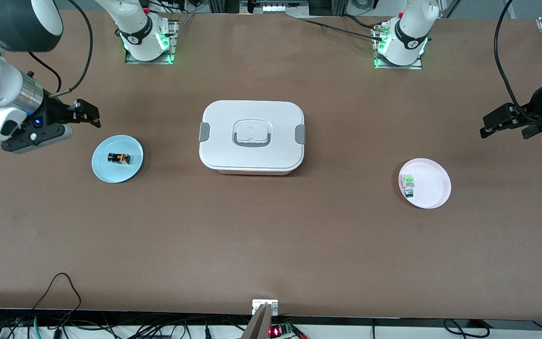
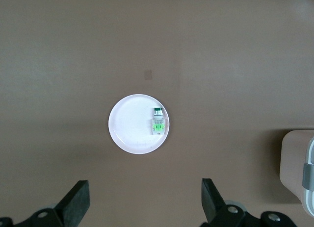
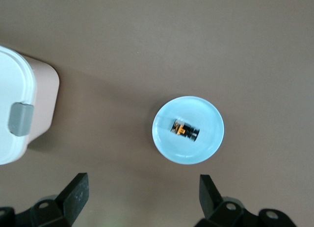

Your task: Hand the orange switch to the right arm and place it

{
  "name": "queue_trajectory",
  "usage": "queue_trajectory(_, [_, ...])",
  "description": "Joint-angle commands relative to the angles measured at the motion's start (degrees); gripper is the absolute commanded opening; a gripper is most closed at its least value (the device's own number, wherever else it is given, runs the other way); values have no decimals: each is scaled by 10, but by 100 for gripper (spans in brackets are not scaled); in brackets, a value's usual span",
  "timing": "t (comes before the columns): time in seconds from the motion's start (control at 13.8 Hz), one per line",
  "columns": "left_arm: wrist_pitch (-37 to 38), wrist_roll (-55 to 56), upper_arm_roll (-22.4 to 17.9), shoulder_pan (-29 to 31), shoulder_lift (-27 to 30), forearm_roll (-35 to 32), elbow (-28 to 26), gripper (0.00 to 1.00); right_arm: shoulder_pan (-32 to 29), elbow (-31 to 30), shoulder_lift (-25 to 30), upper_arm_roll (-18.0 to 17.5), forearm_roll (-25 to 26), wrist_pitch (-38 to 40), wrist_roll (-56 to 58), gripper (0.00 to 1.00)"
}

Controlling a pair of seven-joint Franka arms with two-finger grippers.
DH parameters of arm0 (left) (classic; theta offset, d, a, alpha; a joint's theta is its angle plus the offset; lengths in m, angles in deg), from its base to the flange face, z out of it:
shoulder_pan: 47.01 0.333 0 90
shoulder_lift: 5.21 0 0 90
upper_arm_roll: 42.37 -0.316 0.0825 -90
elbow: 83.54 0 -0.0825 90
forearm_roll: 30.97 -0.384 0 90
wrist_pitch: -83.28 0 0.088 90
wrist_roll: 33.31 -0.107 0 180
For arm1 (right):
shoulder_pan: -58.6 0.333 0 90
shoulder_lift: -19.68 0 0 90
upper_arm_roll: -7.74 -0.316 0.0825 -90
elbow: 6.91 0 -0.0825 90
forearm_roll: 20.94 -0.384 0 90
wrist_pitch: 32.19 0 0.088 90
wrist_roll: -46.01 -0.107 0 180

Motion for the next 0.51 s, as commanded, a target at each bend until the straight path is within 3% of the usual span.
queue_trajectory(0.0, [-2,-2,-10,-2,-2,2,10,100,-4,52,10,-3,8,71,-109,100])
queue_trajectory(0.29, [-2,-17,-8,20,-3,22,10,100,1,60,46,10,6,71,-146,100])
queue_trajectory(0.43, [-2,-18,-8,20,-4,24,10,100,36,60,51,52,0,76,-137,100])
